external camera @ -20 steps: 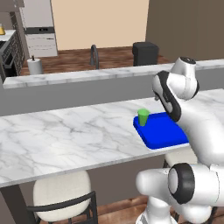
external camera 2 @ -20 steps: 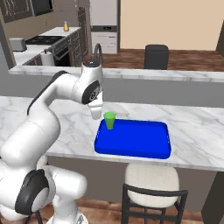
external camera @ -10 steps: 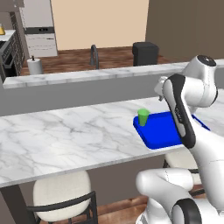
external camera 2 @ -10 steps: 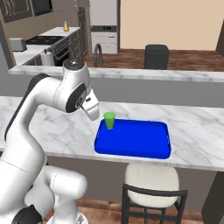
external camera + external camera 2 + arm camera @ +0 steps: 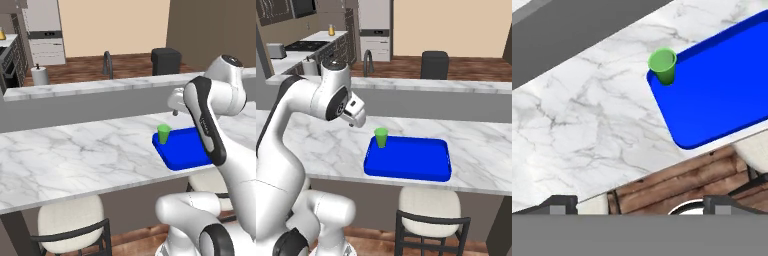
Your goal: There is a tray on the dining counter. Grab the cup, mug, and pitcher and place them on the tray. The pitcher may be placed next to the tray if it cannot fit the tray.
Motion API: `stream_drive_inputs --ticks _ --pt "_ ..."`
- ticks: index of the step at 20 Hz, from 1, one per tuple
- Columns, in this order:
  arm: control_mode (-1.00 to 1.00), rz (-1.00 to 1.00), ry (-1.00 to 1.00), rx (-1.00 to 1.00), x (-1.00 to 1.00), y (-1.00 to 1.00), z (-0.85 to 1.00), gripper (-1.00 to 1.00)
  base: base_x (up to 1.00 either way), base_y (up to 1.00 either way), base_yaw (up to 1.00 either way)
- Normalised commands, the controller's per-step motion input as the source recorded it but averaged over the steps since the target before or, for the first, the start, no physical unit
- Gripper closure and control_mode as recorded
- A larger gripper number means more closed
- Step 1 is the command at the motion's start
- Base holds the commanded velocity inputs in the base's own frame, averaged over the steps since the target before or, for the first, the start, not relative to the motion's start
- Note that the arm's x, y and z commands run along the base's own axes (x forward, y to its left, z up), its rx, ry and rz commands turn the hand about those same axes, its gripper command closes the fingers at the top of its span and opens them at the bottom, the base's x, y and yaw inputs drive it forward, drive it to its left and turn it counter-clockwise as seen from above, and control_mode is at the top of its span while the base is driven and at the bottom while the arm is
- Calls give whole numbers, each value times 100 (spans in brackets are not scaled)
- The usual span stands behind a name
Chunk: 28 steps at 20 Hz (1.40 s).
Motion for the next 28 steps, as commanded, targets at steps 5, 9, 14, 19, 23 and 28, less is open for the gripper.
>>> stream_drive_inputs --ticks 5,9,14,19,23,28 --pt "-100 29 0 -24 -9 34 6 -100 0 0 0" --pt "-100 24 0 -27 -9 30 0 -100 0 0 0" --pt "-100 12 0 -22 -9 5 0 -100 0 0 0" --pt "-100 5 -3 -2 -15 -3 -7 -100 0 0 0" --pt "-100 0 -8 1 -8 0 -21 -100 0 0 0" --pt "-100 -1 -9 2 -2 0 -14 -100 0 0 0"
